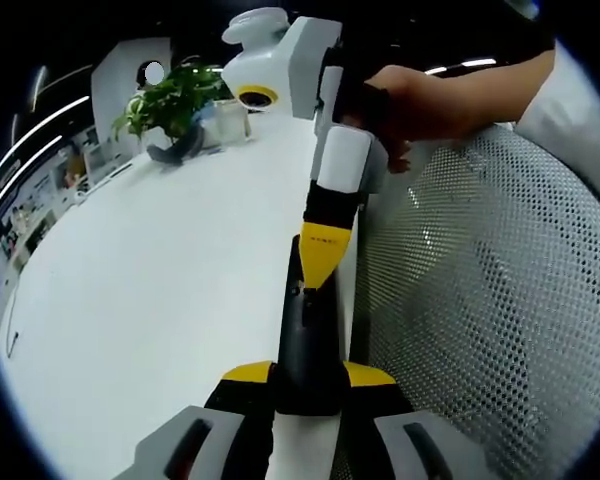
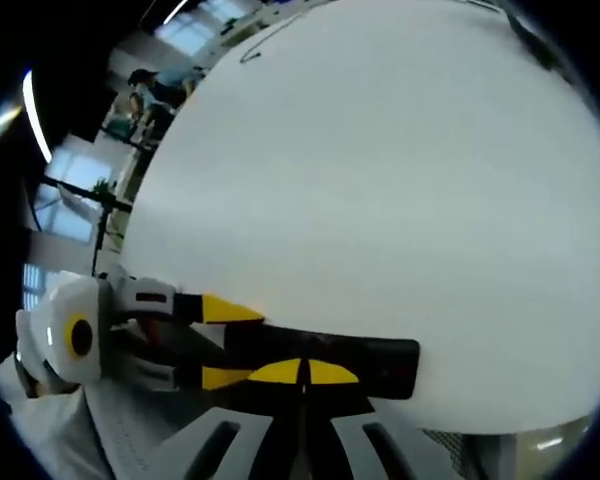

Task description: Press the specified remote control buttons in sequence, fully releasing each button before pressing the next.

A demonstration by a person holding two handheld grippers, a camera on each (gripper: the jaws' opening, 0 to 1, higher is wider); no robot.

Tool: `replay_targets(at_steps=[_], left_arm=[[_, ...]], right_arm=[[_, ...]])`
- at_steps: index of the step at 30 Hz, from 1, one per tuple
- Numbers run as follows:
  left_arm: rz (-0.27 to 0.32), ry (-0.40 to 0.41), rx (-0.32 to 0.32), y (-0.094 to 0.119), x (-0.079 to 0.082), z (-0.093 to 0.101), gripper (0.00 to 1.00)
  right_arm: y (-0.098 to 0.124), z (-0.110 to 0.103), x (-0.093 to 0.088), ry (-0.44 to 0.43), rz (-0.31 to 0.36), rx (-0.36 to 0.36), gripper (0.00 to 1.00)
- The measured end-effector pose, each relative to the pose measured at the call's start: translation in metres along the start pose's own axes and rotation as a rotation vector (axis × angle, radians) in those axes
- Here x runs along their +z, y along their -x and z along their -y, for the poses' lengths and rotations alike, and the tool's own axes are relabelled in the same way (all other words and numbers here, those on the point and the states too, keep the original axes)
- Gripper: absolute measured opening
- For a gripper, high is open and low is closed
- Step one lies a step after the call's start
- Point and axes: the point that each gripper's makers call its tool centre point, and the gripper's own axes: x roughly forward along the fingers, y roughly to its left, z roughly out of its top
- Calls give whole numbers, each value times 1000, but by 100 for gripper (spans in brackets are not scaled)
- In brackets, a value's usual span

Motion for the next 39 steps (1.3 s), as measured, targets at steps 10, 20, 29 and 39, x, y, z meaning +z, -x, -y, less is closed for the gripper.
replay_targets(at_steps=[10,20,29,39], left_arm=[[0,-2,-2,0,0,0,25],[0,-2,-2,0,0,0,25],[2,-3,-3,0,0,0,25],[1,-5,-4,-1,0,0,25]], right_arm=[[-2,-2,-9,-13,-47,11,0],[-5,2,-12,3,-71,-5,0],[-7,2,-14,26,-77,-13,0],[-8,0,-16,122,-70,-49,0]])
